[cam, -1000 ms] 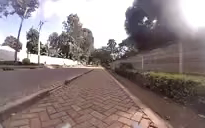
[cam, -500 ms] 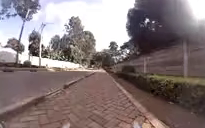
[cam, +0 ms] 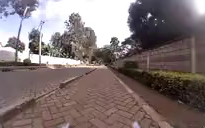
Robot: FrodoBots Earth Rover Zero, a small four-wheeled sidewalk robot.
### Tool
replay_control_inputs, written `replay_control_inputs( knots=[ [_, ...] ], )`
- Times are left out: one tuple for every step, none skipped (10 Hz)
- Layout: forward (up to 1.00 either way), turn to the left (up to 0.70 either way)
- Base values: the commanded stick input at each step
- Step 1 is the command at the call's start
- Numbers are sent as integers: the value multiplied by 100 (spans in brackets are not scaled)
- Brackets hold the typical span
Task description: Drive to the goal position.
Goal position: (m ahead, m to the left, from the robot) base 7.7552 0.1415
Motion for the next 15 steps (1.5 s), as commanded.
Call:
replay_control_inputs(
  knots=[
    [70,0],
    [70,0],
    [70,0],
    [70,0],
    [70,0],
    [70,0],
    [70,0],
    [70,0],
    [70,0],
    [70,0],
    [70,0],
    [70,0],
    [70,0],
    [70,0],
    [70,0]
  ],
)
